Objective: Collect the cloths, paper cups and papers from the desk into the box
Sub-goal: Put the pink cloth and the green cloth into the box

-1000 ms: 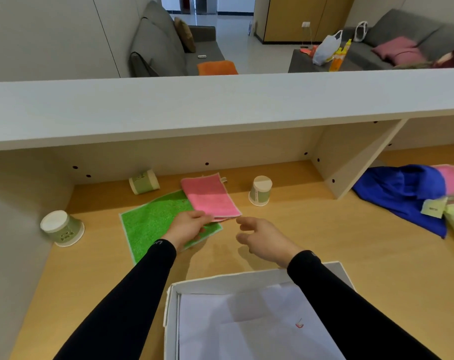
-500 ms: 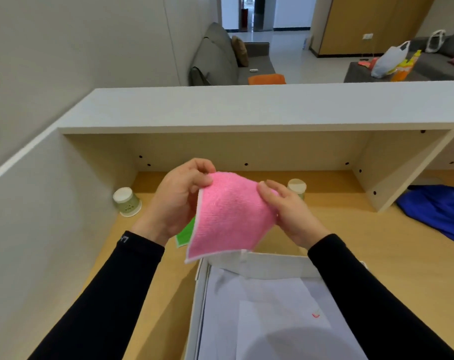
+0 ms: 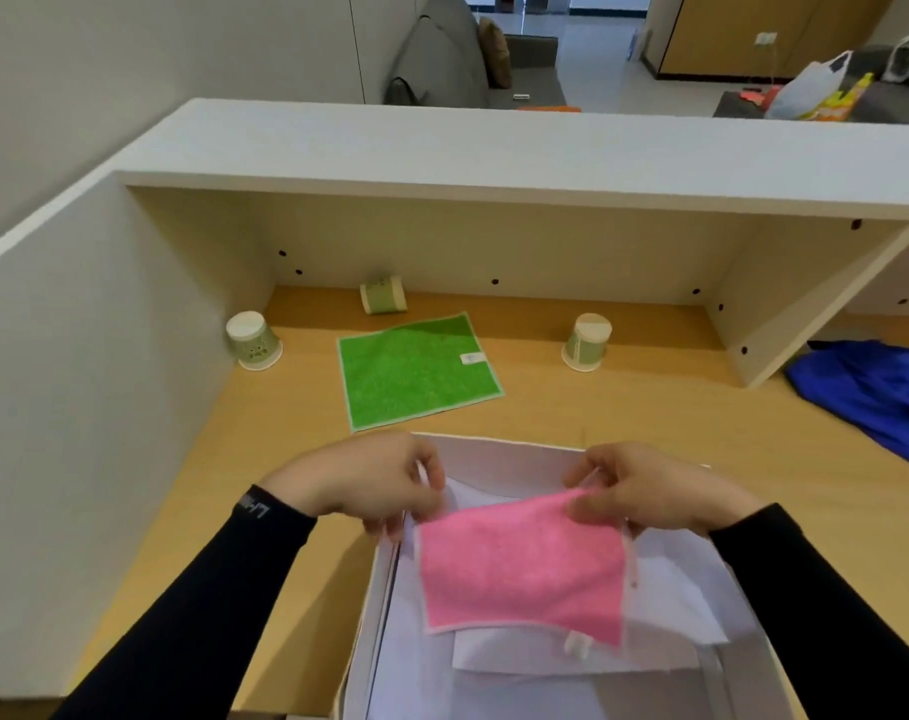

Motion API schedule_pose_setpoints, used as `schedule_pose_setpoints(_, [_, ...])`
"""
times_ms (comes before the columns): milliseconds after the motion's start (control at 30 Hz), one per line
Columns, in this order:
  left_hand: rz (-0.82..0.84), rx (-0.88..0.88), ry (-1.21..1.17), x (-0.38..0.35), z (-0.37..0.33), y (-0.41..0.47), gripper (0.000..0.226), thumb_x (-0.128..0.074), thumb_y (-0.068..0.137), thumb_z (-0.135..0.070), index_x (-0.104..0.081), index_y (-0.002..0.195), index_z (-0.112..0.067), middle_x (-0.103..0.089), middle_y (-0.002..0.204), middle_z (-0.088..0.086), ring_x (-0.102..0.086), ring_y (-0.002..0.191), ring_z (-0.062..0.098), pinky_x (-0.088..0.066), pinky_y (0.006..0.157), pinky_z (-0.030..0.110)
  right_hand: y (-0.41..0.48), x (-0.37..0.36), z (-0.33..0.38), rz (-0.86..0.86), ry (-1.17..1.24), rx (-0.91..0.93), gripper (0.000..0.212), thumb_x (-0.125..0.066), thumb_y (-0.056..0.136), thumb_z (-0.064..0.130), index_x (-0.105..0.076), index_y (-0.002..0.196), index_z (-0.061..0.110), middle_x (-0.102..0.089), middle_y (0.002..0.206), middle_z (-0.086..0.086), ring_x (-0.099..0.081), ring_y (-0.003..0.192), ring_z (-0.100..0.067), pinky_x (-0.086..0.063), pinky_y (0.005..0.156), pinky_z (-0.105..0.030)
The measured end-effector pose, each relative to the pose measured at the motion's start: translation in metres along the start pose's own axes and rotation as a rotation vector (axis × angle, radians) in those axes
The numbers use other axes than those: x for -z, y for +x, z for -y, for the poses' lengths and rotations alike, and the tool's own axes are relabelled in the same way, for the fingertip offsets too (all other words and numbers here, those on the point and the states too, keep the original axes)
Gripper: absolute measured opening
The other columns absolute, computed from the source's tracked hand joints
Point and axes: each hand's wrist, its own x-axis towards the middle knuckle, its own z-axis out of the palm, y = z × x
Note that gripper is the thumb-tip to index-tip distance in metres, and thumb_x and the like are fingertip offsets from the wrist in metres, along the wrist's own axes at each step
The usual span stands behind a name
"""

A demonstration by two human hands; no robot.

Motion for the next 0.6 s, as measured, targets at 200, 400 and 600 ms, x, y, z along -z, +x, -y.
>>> schedule_pose_setpoints(200, [-0.529,-0.012,-0.345,0.028,0.037,0.034,0.005,-0.058,0.084,-0.013,-0.06,0.08,-0.014,-0.067,0.064,0.0,-0.052,0.04,0.005,-0.037,0.035,0.017,0.022,0.021,0.025,-0.198,0.23,0.093,0.004,-0.063,0.085,0.019,-0.065,0.083,0.016,-0.071,0.075,-0.002,-0.064,0.054,-0.006,-0.052,0.049,-0.021])
schedule_pose_setpoints(400, [-0.661,0.148,-0.627,0.041,0.086,0.073,0.011,-0.06,0.083,-0.007,-0.06,0.077,-0.016,-0.061,0.078,0.003,-0.056,0.067,0.016,-0.045,0.051,0.025,0.1,0.016,0.061,-0.233,0.309,0.11,0.009,-0.058,0.087,0.012,-0.062,0.095,0.014,-0.064,0.085,-0.005,-0.061,0.074,-0.014,-0.051,0.058,-0.025])
schedule_pose_setpoints(600, [-0.761,0.279,-0.754,0.054,0.126,0.106,0.035,-0.066,0.08,-0.011,-0.054,0.114,-0.012,-0.057,0.114,0.014,-0.058,0.092,0.029,-0.046,0.076,0.032,0.186,0.006,0.069,-0.311,0.273,0.034,0.025,-0.051,0.089,0.006,-0.061,0.112,0.008,-0.06,0.113,-0.014,-0.054,0.081,-0.017,-0.042,0.061,-0.024])
